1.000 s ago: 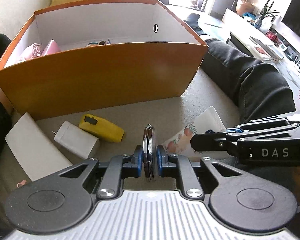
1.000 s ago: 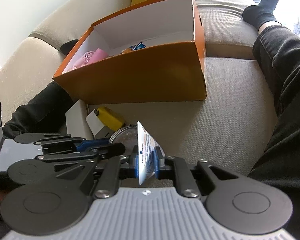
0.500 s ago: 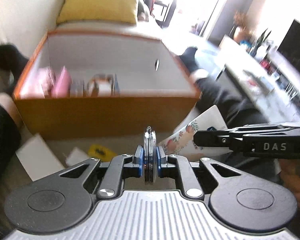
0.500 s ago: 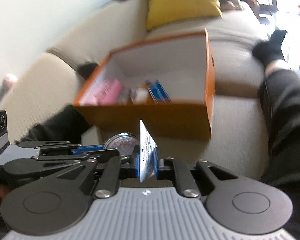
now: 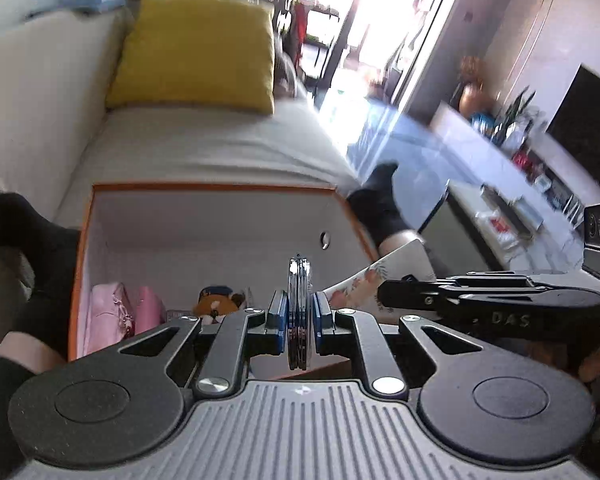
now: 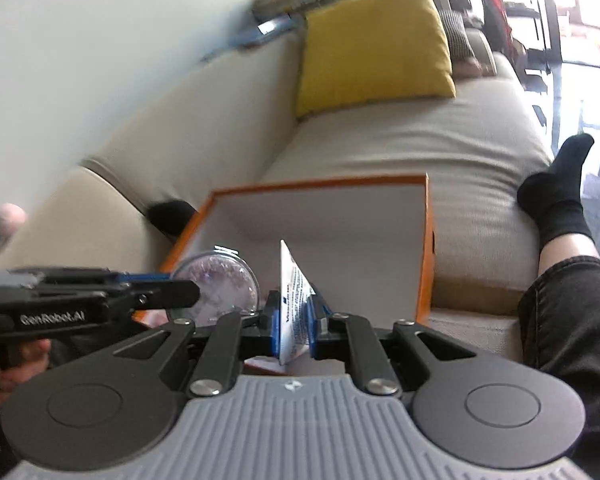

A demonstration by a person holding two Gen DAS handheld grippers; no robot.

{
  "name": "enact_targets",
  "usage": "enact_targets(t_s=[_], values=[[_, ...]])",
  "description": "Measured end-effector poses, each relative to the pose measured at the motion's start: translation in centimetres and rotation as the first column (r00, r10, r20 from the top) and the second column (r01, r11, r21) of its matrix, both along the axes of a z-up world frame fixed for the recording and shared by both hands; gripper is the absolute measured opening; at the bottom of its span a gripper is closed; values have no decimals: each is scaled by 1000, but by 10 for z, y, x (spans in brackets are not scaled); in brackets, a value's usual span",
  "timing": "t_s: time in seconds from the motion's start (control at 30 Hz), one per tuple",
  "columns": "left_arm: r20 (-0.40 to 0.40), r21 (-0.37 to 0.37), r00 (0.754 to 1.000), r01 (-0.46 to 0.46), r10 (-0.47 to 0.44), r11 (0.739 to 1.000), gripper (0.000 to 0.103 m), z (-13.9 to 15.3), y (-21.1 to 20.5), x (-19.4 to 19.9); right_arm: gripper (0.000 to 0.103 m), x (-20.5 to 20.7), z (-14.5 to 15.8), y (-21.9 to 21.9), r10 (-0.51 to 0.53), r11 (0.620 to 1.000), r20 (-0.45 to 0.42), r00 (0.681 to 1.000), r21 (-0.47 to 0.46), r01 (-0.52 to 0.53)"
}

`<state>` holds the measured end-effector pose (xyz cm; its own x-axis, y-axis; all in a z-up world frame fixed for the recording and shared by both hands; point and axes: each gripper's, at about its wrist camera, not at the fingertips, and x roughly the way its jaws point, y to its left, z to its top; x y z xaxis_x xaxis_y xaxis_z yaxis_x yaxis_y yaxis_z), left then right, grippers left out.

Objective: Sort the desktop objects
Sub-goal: 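Carry the mirror with the left gripper while the right gripper carries the Vaseline tube into the box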

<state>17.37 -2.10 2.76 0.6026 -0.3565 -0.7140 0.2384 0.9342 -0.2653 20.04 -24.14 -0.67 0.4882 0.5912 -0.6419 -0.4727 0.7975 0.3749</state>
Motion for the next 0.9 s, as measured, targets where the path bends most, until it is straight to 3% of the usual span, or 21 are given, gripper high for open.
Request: enact_targets(t_s=[0.4,0.63,0.9], values=[[-229,67,973,49,-32,997,14,-73,-20,54,14,41,-57,17,42,997,-189,981,-51,-52],[-281,123,959,60,-23,991,14,-88,-25,54,14,45,-64,33,88,991,-286,954,-73,-113],[-315,90,949,65,-33,994,15,-95,-18,55,16,48,-70,40,65,992,-337,939,-84,-98]])
